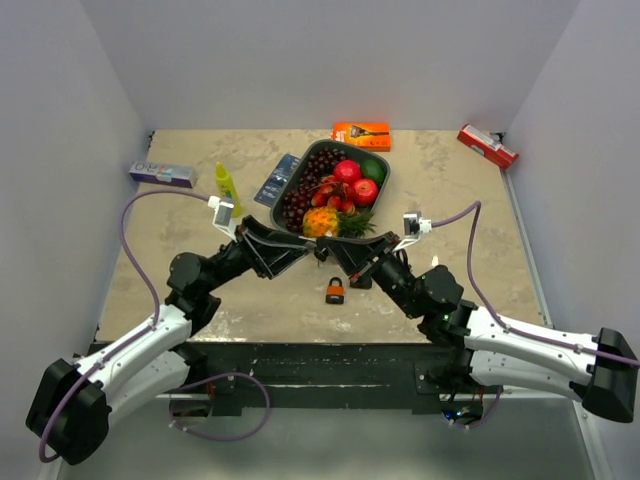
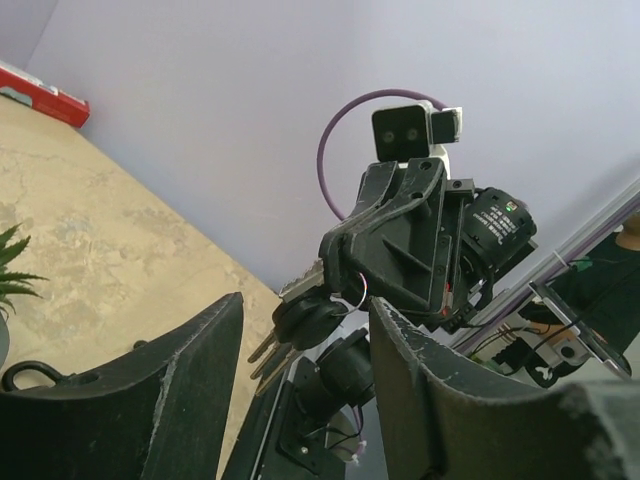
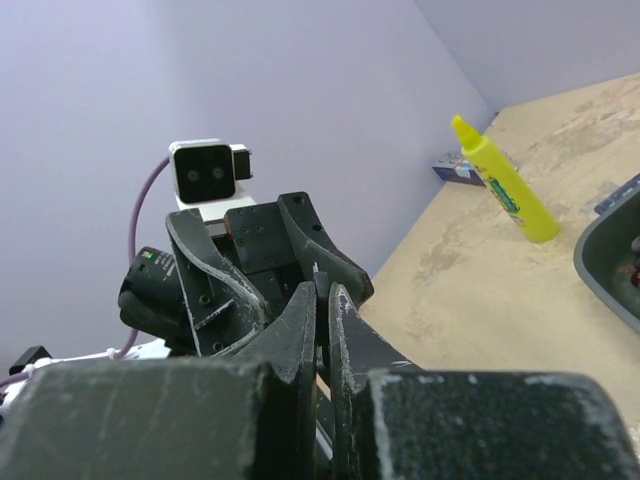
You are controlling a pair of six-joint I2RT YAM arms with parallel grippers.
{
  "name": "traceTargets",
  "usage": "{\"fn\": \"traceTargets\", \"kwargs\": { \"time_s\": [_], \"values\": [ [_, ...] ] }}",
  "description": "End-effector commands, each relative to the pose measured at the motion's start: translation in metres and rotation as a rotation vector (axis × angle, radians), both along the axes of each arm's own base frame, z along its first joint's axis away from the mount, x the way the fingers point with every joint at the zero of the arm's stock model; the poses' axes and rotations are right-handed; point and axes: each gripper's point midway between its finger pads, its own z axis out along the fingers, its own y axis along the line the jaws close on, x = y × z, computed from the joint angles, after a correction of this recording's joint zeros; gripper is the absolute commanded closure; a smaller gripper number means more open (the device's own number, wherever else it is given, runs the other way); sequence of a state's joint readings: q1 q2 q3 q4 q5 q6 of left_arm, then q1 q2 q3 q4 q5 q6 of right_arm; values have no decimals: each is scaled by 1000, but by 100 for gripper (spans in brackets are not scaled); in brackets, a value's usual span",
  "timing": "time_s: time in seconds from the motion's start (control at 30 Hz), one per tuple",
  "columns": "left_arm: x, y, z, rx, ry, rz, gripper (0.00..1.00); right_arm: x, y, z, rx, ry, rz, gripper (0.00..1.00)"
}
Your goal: Unlock with the key
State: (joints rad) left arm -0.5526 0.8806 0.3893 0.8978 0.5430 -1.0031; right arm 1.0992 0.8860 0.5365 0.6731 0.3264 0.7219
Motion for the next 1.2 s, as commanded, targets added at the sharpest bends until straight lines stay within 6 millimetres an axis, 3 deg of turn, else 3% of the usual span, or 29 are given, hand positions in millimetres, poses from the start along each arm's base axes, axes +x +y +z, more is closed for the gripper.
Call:
{"fn": "traceTargets", "kwargs": {
  "time_s": [0.0, 0.27, 0.4, 0.6, 0.77, 0.8, 0.87, 1.0, 1.13, 1.17],
  "values": [
    [-9, 4, 43, -96, -121, -10, 44, -5, -2, 22, 76, -54, 23, 100],
    [-10, 2, 46, -101, -123, -19, 55, -7, 1, 19, 73, -59, 36, 100],
    [-8, 4, 50, -115, -126, -2, 66, -6, 2, 13, 55, -58, 37, 100],
    [-8, 5, 53, -129, -137, 5, 70, -6, 3, 8, 50, -51, 42, 100],
    [-9, 6, 53, -135, -138, 8, 84, -7, 3, 6, 44, -48, 41, 100],
    [-9, 6, 54, -140, -140, 8, 92, -6, 3, 4, 39, -44, 38, 100],
    [-9, 7, 52, -139, -137, 15, 100, -5, 2, 2, 34, -38, 32, 100],
    [-11, 5, 37, -109, -117, -3, 100, -1, 2, -18, -44, -9, 10, 100],
    [-14, -6, 13, 30, -103, -61, 100, 1, -10, -28, -144, -12, -31, 78],
    [-19, -10, 4, 97, -137, -100, 100, -2, -19, -16, -142, -42, -45, 75]
  ]
}}
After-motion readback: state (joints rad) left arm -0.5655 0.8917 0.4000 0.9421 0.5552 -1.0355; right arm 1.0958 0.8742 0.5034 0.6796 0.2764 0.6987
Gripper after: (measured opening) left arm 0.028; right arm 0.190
